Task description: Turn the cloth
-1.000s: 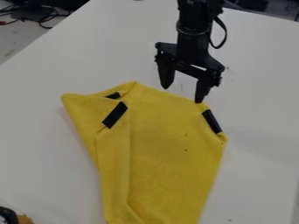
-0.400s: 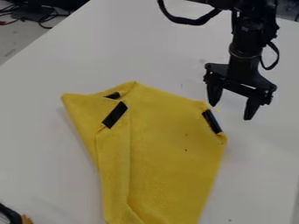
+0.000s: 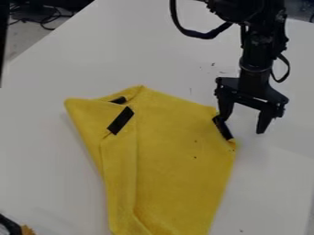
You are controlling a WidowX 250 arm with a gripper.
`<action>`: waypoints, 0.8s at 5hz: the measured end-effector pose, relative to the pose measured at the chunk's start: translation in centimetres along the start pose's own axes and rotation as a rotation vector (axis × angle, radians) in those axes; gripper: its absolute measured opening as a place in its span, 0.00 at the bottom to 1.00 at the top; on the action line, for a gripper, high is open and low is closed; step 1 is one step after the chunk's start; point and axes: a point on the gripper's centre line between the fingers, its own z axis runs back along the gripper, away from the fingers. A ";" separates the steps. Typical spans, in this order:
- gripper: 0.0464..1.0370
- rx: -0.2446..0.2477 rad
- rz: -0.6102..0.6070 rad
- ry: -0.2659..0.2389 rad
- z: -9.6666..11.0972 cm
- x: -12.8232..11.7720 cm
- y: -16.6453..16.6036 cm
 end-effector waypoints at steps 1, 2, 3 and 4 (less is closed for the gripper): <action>0.96 0.064 0.020 0.009 0.9 -0.2 1.1; 0.96 0.090 0.027 0.005 1.7 -0.1 1.0; 0.96 0.071 0.042 0.009 1.0 -1.0 0.9; 0.96 0.015 0.088 0.021 -0.3 -2.0 1.8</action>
